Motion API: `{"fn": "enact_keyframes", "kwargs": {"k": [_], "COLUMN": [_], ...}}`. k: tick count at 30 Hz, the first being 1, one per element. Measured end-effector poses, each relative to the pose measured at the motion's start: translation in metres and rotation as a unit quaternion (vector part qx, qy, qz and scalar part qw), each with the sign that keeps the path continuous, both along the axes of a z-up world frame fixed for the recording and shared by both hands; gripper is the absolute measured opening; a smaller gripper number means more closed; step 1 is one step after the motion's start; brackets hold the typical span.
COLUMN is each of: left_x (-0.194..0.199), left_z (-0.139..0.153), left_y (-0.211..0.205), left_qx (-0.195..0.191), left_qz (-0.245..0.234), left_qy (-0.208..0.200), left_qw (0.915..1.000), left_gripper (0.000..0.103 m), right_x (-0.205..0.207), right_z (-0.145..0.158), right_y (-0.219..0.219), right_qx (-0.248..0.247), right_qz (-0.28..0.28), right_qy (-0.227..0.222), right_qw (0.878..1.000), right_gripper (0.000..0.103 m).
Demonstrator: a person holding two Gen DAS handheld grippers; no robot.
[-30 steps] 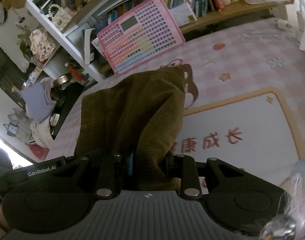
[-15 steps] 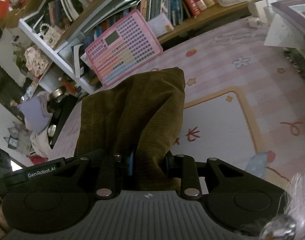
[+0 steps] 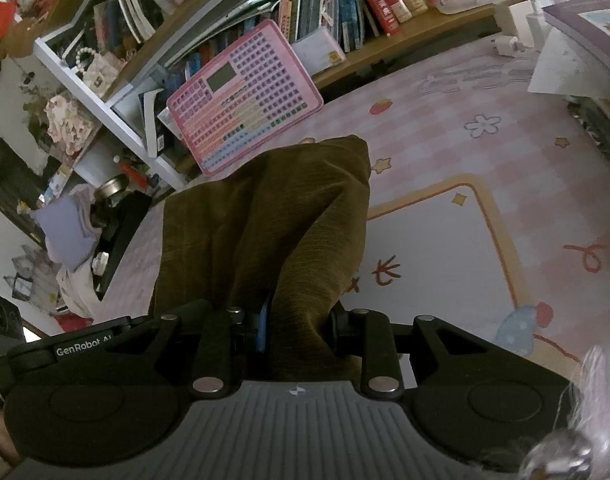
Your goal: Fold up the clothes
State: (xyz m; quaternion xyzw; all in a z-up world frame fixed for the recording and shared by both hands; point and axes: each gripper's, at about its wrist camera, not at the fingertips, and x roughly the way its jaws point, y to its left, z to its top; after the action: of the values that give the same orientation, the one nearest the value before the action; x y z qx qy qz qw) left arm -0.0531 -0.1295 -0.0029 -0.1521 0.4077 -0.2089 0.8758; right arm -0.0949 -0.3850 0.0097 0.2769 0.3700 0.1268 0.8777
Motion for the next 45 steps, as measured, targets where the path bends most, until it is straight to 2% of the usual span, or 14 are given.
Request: {"fn": "enact_keyframes", "kwargs": {"k": [7, 14, 19, 27, 32, 36, 40, 45], "left_x": [0.022, 0.062, 0.105, 0.195, 0.244, 0.27, 0.287, 0.292], "left_z": [-0.005, -0.002, -0.001, -0.006, -0.019, -0.027, -0.038, -0.054], "left_y": [0.039, 0.093, 0.132, 0.177, 0.192, 0.195, 0.195, 0.196], "left_qx": [-0.014, -0.035, -0.054, -0.055, -0.06, -0.061, -0.063, -0.062], "left_qz": [0.003, 0.003, 0.011, 0.023, 0.046, 0.045, 0.048, 0.062], "left_qy": [0.004, 0.002, 0.006, -0.004, -0.001, -0.005, 0.001, 0.015], "left_qw": [0.9999, 0.9994, 0.9985, 0.9982, 0.9971, 0.9971, 0.9969, 0.996], "left_gripper": [0.027, 0.027, 0.027, 0.027, 0.027, 0.027, 0.028, 0.037], "right_x": [0.025, 0.051, 0.096, 0.192, 0.247, 0.273, 0.292, 0.303], "right_z": [0.003, 0.005, 0.012, 0.012, -0.006, -0.019, -0.032, -0.056], "right_y": [0.04, 0.081, 0.12, 0.17, 0.188, 0.191, 0.188, 0.184], "right_qx": [-0.012, -0.024, -0.036, -0.053, -0.044, -0.035, -0.023, -0.01], "right_qz": [0.003, 0.006, 0.018, 0.03, 0.025, 0.013, 0.002, -0.01], "right_qy": [-0.002, -0.004, -0.011, -0.029, -0.028, -0.03, -0.023, -0.002], "right_qw": [1.0, 1.0, 0.999, 0.998, 0.998, 0.999, 0.999, 1.0], "right_gripper": [0.025, 0.025, 0.025, 0.025, 0.025, 0.026, 0.027, 0.034]}}
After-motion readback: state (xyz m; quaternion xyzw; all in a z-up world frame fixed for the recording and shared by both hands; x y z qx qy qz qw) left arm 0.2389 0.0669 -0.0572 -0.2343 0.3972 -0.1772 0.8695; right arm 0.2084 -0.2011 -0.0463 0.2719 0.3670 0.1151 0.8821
